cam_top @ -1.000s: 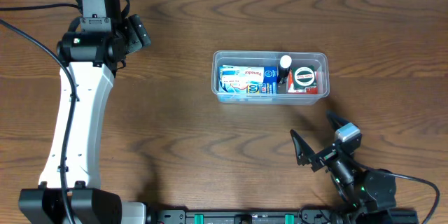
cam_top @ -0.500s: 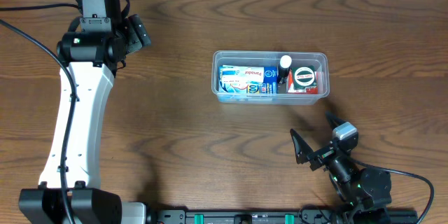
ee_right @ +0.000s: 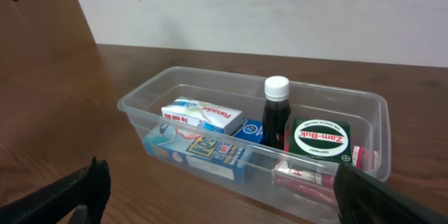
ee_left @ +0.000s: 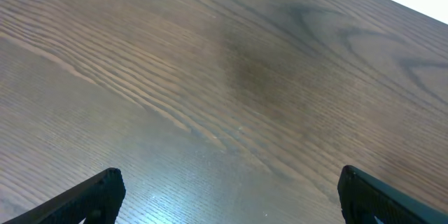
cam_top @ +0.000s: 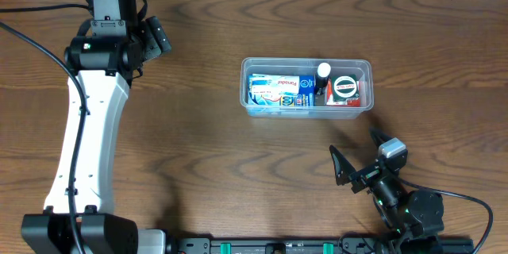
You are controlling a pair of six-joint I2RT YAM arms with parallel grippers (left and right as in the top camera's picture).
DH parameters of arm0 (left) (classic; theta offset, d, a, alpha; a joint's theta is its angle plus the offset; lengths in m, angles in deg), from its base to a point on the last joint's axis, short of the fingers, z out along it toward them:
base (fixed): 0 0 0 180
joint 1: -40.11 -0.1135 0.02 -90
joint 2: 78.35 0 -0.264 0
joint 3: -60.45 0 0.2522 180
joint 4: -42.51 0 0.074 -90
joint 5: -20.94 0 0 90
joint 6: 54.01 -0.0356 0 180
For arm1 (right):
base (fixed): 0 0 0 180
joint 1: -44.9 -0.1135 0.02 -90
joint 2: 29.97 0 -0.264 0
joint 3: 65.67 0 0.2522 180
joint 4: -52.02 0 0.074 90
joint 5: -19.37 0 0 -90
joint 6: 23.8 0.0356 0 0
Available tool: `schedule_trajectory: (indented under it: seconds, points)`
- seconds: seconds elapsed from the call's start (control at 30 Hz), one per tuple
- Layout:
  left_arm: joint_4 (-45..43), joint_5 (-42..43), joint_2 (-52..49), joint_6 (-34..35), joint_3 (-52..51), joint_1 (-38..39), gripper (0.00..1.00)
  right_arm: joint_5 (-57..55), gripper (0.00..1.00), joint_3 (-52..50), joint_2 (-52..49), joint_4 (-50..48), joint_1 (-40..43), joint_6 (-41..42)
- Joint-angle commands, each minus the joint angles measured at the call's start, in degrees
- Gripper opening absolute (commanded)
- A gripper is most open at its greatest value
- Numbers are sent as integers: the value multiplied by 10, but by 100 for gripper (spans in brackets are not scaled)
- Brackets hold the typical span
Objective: Pack container
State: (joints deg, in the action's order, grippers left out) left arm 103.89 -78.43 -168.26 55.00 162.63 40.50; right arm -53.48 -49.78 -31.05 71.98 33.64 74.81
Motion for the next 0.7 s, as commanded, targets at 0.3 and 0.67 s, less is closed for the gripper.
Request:
schedule_trajectory:
  seconds: [0.3, 0.67]
  points:
    - [1, -1, -2, -8, -5, -1, 98, -2, 99, -3, 0, 0, 0, 8]
    - [1, -1, 9, -8, -28, 0, 98, -2, 99, -3, 0, 0, 0, 8]
